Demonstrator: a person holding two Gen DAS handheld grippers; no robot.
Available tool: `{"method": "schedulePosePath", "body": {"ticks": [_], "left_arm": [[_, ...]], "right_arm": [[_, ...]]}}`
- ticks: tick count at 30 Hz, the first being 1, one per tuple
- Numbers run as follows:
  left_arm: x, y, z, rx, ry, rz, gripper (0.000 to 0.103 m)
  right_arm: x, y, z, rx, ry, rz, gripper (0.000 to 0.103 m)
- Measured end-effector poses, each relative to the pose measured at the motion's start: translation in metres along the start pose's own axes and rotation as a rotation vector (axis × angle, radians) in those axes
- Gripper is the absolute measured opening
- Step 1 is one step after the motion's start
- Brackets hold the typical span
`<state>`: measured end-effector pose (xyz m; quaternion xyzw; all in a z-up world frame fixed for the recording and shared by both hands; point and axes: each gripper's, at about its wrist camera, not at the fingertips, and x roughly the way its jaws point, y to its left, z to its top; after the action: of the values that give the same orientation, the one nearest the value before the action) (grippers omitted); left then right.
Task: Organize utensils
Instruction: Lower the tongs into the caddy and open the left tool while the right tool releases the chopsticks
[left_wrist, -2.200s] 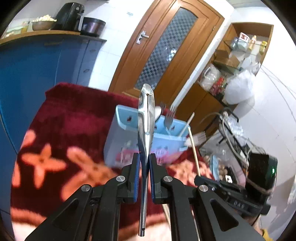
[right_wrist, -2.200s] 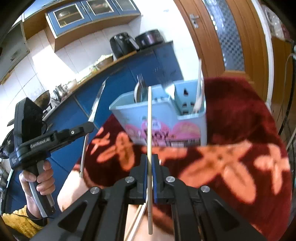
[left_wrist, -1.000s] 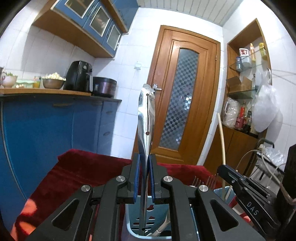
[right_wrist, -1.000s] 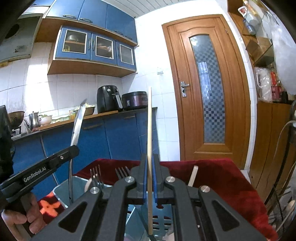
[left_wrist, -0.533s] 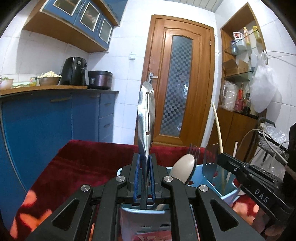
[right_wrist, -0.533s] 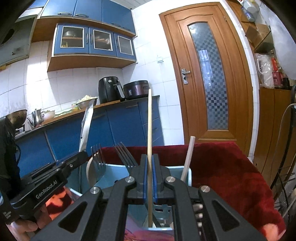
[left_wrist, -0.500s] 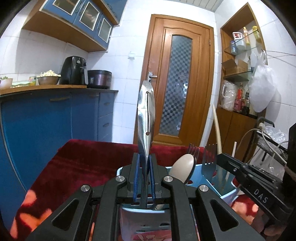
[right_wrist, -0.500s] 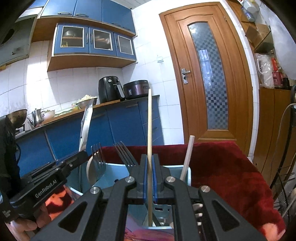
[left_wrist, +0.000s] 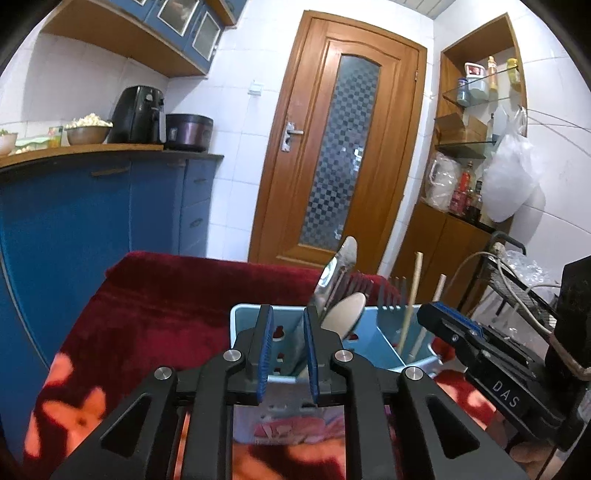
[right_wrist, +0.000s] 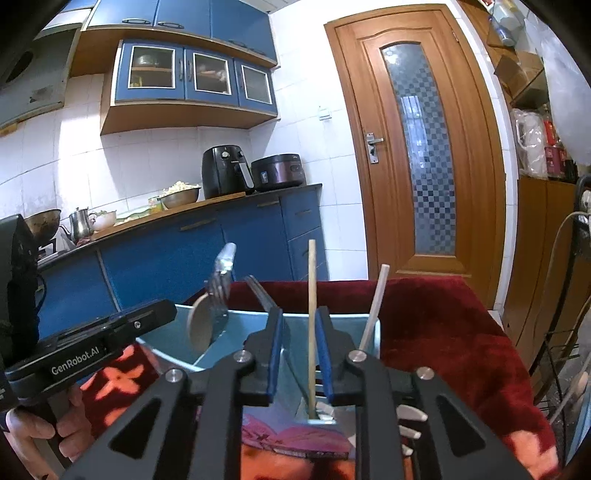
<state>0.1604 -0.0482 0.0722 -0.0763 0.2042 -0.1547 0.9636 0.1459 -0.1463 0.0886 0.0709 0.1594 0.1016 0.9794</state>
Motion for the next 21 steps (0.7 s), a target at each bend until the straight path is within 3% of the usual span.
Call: {"method": "schedulePosePath", "body": {"ticks": [9, 21], "left_arm": [[-0.030, -0.003, -0.002, 0.013, 0.059, -0.007, 0.016], [-0.059, -0.011, -0.027, 0.018, 0.206, -0.004, 0.016]], "right_arm": [[-0.030, 0.015, 0.003, -0.006, 0.021, 0.021, 0.022], [-0.064, 0.032, -0.013, -0.002, 0.157, -0.018, 0.024]]}}
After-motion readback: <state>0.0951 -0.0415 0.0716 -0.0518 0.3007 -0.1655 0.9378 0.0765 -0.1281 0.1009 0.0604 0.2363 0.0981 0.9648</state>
